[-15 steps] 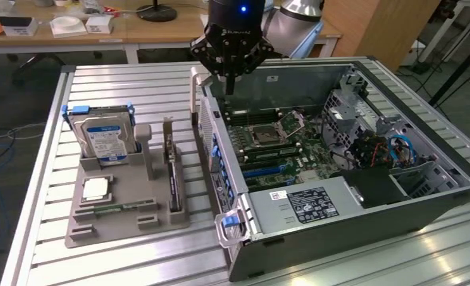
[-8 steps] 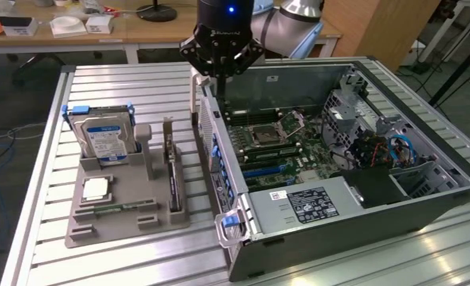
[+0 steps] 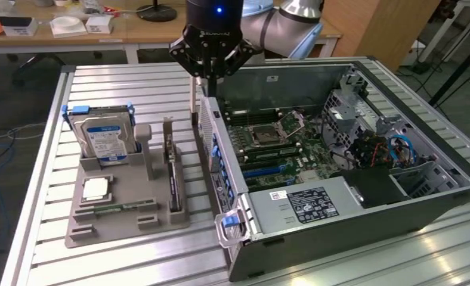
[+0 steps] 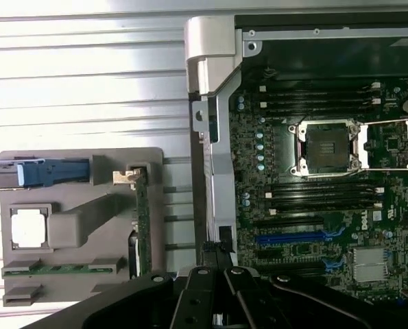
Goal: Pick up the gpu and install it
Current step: 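Reach for the gpu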
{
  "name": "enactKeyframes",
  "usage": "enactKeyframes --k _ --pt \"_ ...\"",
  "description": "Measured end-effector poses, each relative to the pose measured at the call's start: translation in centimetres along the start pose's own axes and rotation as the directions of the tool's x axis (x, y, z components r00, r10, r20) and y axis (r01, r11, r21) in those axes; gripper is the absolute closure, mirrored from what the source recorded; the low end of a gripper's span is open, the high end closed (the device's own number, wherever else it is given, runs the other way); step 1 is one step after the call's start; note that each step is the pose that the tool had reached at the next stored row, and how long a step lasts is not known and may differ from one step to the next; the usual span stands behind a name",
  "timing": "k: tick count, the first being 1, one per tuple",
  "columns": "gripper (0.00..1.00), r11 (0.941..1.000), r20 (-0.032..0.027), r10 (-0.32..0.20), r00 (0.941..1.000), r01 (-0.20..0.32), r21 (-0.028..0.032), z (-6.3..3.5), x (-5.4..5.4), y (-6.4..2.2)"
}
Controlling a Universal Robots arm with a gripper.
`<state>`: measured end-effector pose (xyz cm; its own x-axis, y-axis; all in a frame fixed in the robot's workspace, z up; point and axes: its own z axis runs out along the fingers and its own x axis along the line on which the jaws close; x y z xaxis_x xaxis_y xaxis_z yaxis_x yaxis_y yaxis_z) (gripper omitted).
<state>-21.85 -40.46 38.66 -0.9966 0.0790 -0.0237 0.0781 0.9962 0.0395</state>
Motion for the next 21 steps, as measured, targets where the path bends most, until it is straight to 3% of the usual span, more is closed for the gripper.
enactKeyframes --k 21 --pt "0.89 1.0 0.0001 0.002 1.0 -0.002 0.0 0.14 3.9 -0.29"
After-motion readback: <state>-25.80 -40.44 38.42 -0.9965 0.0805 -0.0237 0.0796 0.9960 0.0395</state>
